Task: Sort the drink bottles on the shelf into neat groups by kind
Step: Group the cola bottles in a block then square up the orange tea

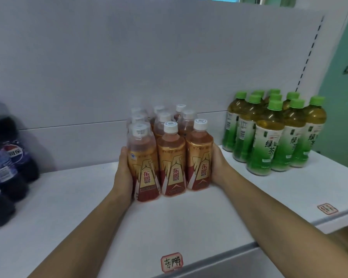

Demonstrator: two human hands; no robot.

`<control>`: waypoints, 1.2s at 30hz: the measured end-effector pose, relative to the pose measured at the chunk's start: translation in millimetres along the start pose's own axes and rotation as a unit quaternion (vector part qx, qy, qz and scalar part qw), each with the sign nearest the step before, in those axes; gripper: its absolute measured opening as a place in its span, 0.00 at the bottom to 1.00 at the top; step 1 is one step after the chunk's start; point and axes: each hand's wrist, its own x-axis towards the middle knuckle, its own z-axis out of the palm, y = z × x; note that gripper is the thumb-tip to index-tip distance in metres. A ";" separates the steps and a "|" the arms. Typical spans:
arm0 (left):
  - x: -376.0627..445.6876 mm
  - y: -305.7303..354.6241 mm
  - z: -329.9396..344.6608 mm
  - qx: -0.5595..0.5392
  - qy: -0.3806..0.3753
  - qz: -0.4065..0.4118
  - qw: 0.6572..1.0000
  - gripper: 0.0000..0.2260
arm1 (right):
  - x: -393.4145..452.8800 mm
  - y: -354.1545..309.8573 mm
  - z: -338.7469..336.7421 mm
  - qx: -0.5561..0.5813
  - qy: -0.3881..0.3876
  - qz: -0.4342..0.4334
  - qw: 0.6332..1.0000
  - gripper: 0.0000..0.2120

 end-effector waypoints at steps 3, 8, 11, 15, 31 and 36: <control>0.1 -0.9 -0.7 -0.002 0.012 0.005 1.000 0.28 | 2.2 1.7 -1.6 0.007 -0.007 -0.007 1.000 0.24; -2.0 -0.1 -0.5 0.018 0.020 0.005 1.000 0.30 | 1.9 3.4 -4.0 0.006 -0.023 -0.026 0.999 0.24; -4.6 2.7 -0.7 0.018 0.001 -0.003 1.000 0.30 | 1.8 3.6 -4.5 0.021 -0.020 -0.041 0.999 0.26; -6.5 3.8 -9.7 0.048 -0.006 -0.008 0.999 0.32 | -0.4 2.5 -11.1 0.019 -0.016 -0.045 0.999 0.33; 4.6 10.7 -12.8 0.054 0.025 -0.013 0.998 0.30 | 8.6 4.5 6.4 0.007 -0.070 0.021 0.997 0.23; -2.3 21.2 -26.8 0.045 0.039 0.014 0.998 0.29 | 8.5 13.1 24.7 -0.008 -0.088 0.036 0.995 0.22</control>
